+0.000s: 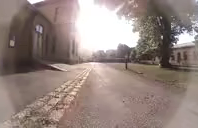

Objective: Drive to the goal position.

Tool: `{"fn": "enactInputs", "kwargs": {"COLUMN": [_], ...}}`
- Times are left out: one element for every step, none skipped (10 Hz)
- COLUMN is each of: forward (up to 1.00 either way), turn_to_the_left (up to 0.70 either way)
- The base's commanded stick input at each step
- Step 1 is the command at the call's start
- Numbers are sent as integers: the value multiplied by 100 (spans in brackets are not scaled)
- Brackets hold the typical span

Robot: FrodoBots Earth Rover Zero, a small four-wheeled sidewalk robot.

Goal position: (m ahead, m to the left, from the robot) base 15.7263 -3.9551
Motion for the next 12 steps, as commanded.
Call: {"fn": "enactInputs", "kwargs": {"forward": [44,44,44,44,44,44,44,44,44,44,44,44], "turn_to_the_left": [2,2,2,2,2,2,2,2,2,2,2,2]}}
